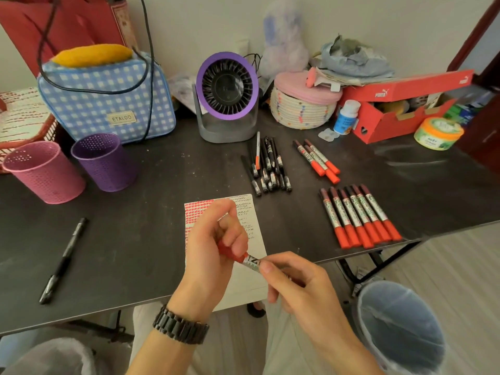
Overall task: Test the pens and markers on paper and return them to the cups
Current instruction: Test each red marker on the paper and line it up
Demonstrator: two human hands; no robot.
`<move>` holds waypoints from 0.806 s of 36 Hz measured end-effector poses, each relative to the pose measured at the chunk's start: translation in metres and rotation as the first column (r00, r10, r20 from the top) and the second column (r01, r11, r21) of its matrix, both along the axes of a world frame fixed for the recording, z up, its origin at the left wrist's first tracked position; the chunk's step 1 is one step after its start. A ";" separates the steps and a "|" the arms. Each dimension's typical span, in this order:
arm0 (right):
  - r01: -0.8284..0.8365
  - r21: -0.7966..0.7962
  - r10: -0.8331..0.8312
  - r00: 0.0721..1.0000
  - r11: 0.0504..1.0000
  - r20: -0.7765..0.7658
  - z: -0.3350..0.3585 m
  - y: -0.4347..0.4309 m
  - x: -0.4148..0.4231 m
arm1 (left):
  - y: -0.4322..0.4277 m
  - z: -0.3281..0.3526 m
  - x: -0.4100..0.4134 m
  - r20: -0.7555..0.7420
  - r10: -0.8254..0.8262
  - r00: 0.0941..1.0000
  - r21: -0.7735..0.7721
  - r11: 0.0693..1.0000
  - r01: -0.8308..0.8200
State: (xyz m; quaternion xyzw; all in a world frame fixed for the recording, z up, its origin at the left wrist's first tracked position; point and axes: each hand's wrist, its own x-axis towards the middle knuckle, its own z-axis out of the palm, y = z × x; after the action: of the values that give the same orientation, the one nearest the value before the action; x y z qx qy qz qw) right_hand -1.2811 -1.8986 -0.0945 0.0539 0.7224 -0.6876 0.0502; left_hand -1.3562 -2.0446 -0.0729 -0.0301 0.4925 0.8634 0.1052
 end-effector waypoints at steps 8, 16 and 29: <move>0.011 0.117 -0.002 0.997 0.993 -0.073 0.010 0.050 -0.008 | -0.010 -0.013 -0.002 -0.126 -0.247 0.961 -0.662 0.742 0.104; 0.376 -0.277 -0.398 0.917 0.884 -0.025 0.002 0.067 -0.020 | 0.014 -0.019 0.004 -0.169 -0.351 0.921 -0.710 0.691 0.133; 0.537 0.045 -0.517 0.829 0.842 -0.213 0.000 0.158 -0.044 | 0.101 -0.031 -0.016 -0.352 -0.542 0.763 -0.911 0.386 -0.146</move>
State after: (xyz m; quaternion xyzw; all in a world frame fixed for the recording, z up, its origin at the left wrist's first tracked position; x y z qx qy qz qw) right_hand -1.3247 -1.7406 -0.0947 0.1872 0.7152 -0.6384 -0.2143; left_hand -1.3722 -1.9432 -0.1042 0.2591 0.8814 0.3945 0.0185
